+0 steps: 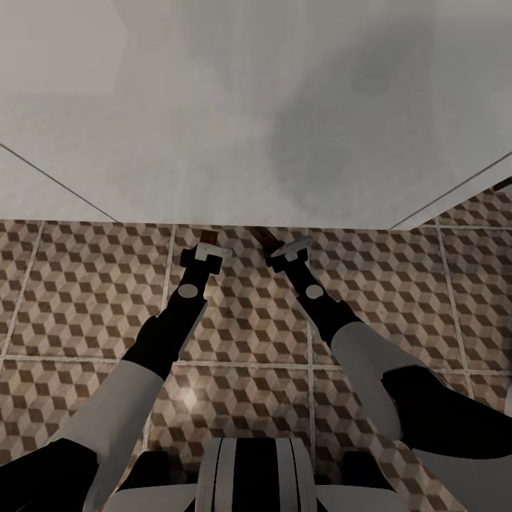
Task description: Take the four mousetraps from the cabinet in the bathroom and place them on the bathroom floor. Make sure all four end up on the same floor surface, and ensure that at least two of them are either under or directly next to the same bathroom sink.
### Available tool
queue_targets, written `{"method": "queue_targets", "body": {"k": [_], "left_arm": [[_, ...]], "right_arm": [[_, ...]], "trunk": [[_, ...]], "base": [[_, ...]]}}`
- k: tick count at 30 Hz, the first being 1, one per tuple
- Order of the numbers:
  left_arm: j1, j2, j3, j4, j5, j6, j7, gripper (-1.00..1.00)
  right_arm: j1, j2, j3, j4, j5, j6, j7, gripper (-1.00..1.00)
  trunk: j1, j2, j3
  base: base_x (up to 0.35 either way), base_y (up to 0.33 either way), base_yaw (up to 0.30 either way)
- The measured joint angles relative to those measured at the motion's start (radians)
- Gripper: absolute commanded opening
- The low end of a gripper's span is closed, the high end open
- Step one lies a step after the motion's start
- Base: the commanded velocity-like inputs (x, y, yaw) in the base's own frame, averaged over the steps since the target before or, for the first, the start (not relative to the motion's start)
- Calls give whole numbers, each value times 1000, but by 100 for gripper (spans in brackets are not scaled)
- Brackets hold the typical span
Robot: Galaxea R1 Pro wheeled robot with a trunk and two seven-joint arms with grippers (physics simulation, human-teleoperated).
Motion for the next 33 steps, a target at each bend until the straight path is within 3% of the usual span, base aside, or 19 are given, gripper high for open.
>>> {"method": "queue_targets", "body": {"k": [5,10,14,24,33], "left_arm": [[2,0,0,-6,0,0,0,-100],[2,0,0,-14,0,0,1,-100],[5,0,0,-21,0,0,1,-100],[23,1,0,-29,1,0,0,-100],[42,-1,0,29,1,-4,-2,-100]], "right_arm": [[0,0,-2,14,-1,14,-1,-100],[0,0,-6,19,-3,94,1,-100],[0,0,-9,20,-3,114,1,-100],[0,0,-12,38,-5,123,-25,-100],[0,0,-10,38,-6,111,-30,-100]], "trunk": [[0,0,0],[0,0,0],[0,0,0],[0,0,0],[0,0,0]], "base": [[0,0,0],[0,0,0],[0,0,0],[0,0,0],[0,0,0]]}}
